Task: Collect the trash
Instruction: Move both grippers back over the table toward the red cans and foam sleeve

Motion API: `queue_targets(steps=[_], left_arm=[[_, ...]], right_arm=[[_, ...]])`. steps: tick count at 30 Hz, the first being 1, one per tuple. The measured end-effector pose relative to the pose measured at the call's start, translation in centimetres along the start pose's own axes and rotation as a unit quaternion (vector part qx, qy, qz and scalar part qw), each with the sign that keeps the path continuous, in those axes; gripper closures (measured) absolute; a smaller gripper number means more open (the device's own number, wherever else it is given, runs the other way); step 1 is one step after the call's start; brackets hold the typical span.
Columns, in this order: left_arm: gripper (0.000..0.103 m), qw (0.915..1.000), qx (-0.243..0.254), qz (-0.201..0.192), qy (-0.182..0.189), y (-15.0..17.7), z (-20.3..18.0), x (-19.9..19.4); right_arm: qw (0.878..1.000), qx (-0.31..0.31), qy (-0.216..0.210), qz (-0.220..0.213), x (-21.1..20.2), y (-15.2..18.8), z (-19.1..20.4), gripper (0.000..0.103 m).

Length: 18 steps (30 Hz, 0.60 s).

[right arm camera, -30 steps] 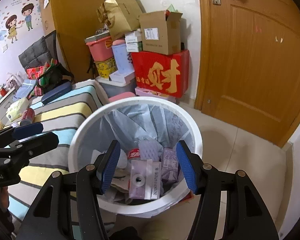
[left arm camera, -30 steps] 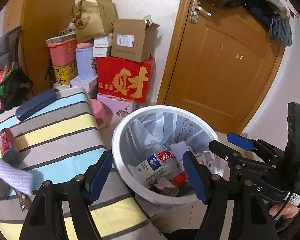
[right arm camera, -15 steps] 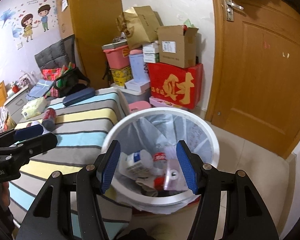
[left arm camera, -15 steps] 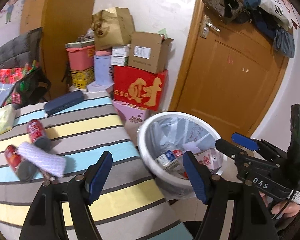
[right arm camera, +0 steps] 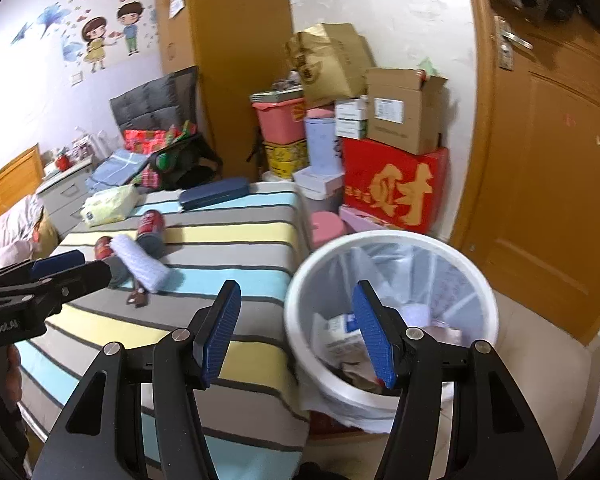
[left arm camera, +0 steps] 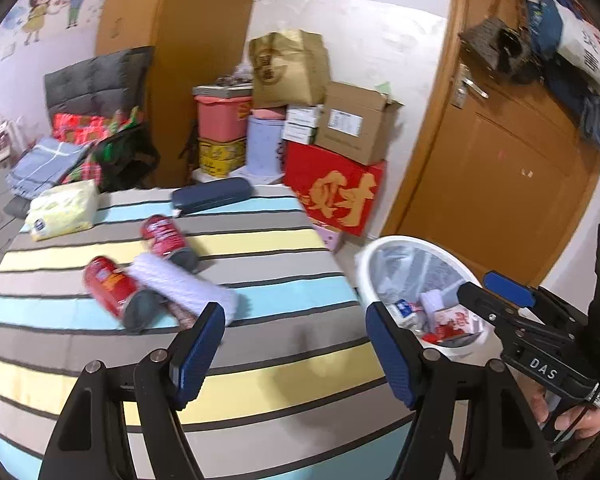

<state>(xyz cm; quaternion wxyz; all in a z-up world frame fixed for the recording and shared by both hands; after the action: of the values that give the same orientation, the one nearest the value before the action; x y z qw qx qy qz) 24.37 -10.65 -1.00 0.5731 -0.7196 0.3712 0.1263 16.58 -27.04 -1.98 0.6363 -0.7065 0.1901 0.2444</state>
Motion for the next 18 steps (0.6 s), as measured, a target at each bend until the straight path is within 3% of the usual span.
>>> queue_targets(steps=[18], left_arm=[[0.03, 0.9931, -0.082, -0.009, -0.084, -0.4, 12.7, -1.4]], right_arm=[[0.995, -0.058, -0.076, 0.023, 4.5, -0.8, 8.3, 0.043]])
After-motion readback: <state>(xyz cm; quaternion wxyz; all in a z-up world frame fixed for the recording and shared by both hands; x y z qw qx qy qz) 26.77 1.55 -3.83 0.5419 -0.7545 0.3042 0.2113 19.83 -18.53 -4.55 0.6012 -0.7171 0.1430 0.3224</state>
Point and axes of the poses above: each gripper's, at about its wrist camera, not at the fingertips, and x roughly the way its jaws point, z to its left, y to its underside, the point moved 8 cm from there along x, roughly the way its jaws point, and after that the axes turned 9 degrees about -x, right-handed, at the moved point
